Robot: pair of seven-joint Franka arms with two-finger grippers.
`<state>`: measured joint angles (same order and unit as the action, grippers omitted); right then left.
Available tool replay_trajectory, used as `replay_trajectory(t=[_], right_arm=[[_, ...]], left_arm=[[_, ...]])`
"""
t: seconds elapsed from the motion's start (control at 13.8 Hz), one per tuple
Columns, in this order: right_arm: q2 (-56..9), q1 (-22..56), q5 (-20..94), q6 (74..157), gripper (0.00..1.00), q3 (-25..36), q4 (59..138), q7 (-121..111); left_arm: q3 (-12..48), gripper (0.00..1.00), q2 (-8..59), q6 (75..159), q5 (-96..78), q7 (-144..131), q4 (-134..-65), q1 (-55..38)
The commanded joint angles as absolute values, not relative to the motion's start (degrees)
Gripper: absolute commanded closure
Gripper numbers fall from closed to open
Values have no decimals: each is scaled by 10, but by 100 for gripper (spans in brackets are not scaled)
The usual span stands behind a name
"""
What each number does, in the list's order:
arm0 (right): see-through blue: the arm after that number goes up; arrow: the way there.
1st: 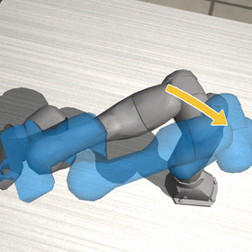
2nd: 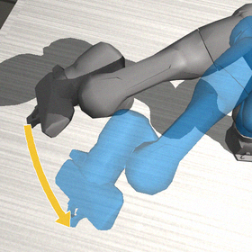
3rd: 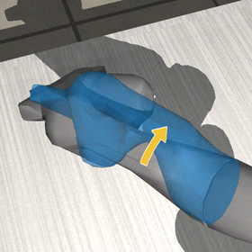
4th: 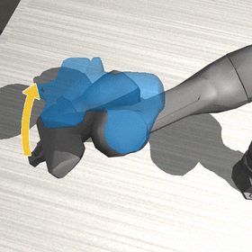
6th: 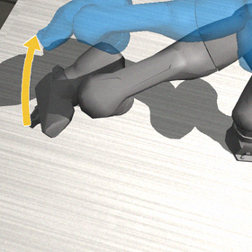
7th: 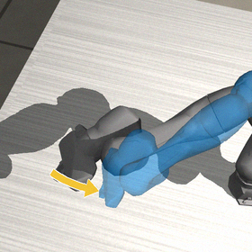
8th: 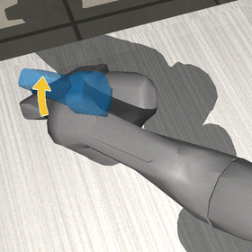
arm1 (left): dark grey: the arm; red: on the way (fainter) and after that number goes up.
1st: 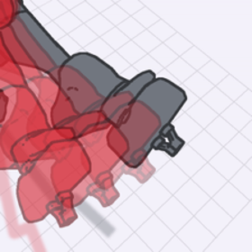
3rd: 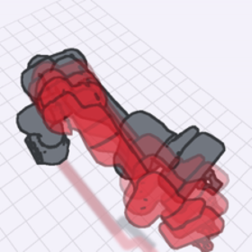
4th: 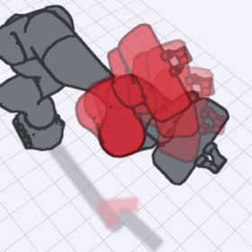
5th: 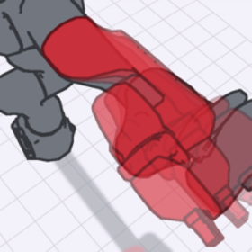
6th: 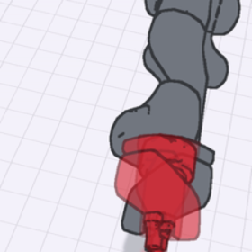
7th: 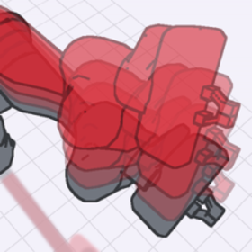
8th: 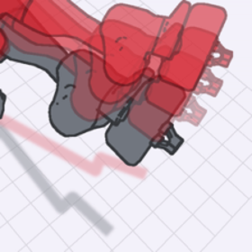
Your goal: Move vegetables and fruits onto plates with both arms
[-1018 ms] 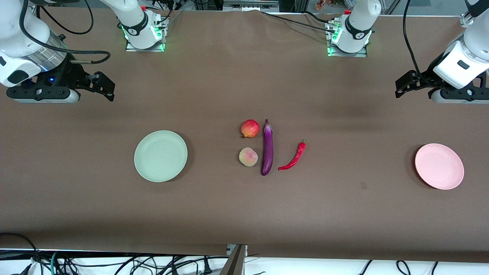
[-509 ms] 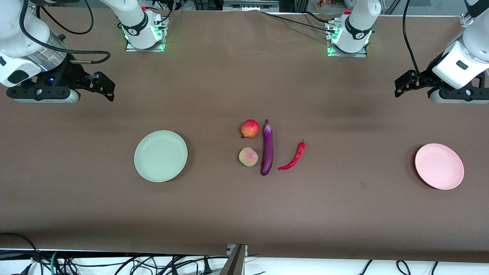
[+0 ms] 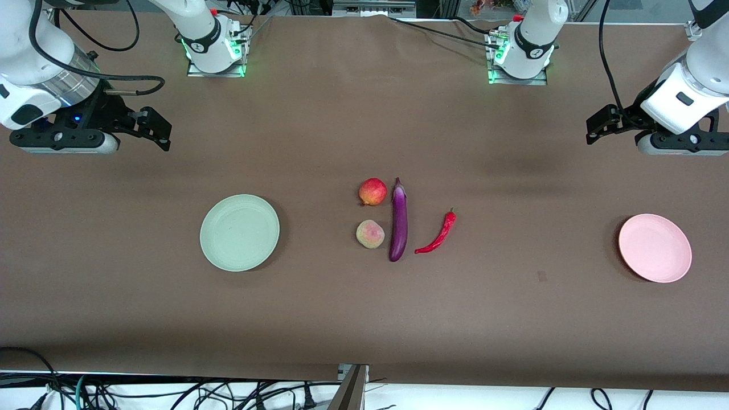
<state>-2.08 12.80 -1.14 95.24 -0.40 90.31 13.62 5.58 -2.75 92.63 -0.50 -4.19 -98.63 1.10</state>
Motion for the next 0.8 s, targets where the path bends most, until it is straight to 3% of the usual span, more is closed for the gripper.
replay_trajectory(t=[0.0,0.36,0.73], right_arm=[[-17,127,-12,948,0,-7,904,139],[-17,127,-12,949,0,-7,904,139],[-17,127,-12,948,0,-7,904,138]], left_arm=[[57,0,-17,909,-11,-40,-963,7],[68,0,-16,905,-13,-41,-963,5],[116,0,3,818,-12,-36,-966,4]])
